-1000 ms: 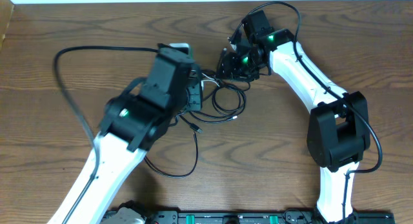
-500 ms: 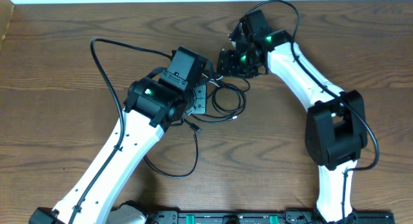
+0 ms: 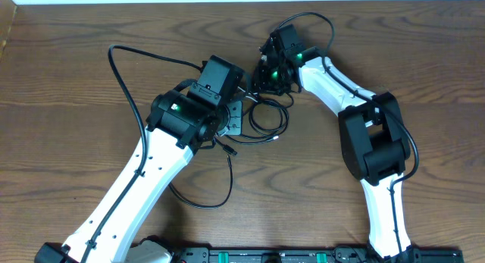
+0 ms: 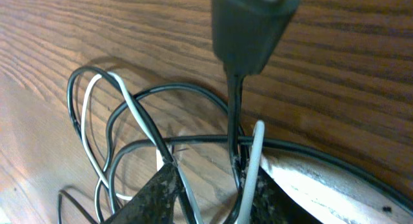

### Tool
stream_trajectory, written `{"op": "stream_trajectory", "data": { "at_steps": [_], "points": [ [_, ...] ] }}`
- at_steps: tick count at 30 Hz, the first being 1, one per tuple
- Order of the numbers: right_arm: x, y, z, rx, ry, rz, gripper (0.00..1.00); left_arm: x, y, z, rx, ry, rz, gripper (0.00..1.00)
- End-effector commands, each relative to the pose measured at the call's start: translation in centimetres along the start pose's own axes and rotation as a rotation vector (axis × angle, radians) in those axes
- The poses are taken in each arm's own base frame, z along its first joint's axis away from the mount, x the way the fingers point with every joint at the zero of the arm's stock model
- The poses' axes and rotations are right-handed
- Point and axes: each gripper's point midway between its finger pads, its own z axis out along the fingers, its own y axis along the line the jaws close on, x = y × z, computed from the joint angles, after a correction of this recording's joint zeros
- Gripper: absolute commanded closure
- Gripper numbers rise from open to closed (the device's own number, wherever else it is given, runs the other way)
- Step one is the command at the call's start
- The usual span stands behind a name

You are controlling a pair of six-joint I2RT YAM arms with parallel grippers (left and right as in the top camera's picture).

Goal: Untangle cables

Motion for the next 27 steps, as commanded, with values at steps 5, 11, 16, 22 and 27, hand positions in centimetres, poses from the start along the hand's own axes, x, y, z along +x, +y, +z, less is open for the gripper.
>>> {"op": "stream_trajectory", "data": {
  "at_steps": [5,11,16,22,27],
  "points": [
    [-0.1,0.2,0.0,0.013,-0.013,-0.009,0.91,-0.1,0.1,0.3,-0.004,-0.002,-0.034,0.92],
    [-0.7,0.2,-0.4,0.021,-0.033,-0.075,0.99,-0.5,-0.1,0.3,0.003,-0.015,-0.04,0.91],
    [-3.6,1.3,-5.3,0.008,-0.143,-0.114,0.99,-0.4,-0.1,0.3,0.003,-0.015,-0.041,0.74],
    [-6.8,5.7,-17.3,-0.045,-0.374,-0.201,0.99,-0.4,-0.1,0.3,0.003,-0.015,-0.04,0.62],
    [-6.3,10.5,-26.7,-0.093,-0.546,-0.303,0.99,-0.5,-0.1,0.3,0.005,-0.018,-0.041,0.6]
  ]
}}
